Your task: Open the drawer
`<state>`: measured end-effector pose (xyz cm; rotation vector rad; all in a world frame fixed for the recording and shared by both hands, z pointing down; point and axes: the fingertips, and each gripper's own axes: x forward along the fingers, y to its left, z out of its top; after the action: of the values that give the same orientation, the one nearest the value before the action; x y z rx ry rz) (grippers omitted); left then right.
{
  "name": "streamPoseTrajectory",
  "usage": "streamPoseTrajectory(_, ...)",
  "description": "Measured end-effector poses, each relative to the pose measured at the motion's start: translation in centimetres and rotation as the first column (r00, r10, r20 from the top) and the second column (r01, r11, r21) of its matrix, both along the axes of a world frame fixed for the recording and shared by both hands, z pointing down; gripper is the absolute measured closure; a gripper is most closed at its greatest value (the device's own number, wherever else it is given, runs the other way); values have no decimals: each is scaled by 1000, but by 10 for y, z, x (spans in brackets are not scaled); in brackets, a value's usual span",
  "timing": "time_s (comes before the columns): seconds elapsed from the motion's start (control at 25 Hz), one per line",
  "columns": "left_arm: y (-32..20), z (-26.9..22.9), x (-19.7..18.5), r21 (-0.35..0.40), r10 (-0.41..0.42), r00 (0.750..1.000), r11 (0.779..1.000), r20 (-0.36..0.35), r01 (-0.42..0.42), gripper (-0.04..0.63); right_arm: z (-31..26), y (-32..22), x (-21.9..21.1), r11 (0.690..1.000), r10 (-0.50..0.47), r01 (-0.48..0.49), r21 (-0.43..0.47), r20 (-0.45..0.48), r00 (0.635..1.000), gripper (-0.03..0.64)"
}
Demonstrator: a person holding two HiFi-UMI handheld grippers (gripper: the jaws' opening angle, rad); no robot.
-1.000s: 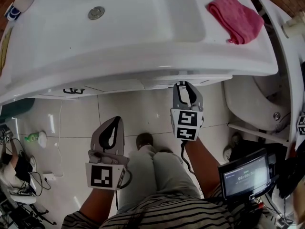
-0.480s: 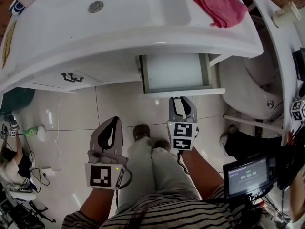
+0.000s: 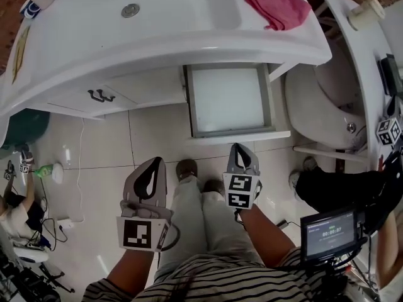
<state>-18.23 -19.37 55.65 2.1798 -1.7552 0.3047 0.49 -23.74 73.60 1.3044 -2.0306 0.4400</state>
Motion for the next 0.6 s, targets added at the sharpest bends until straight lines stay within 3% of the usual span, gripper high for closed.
streamPoseTrajectory(0.04,3,-1,1,-5,0,1000,1000,-2,0,580,3,6,4,1000,9,-9,-20,0,1000,617)
streamPoseTrajectory(0.24,13,-27,5,-14,-3,1000,1000,-2,3,580,-25,29,2,999,-5,6,-41,25,1000,615)
streamPoseTrajectory(0.6,65,-195,30,39,-25,999,999,35,23,580,-271,69,-7,977,-190,168,134,168,967,615)
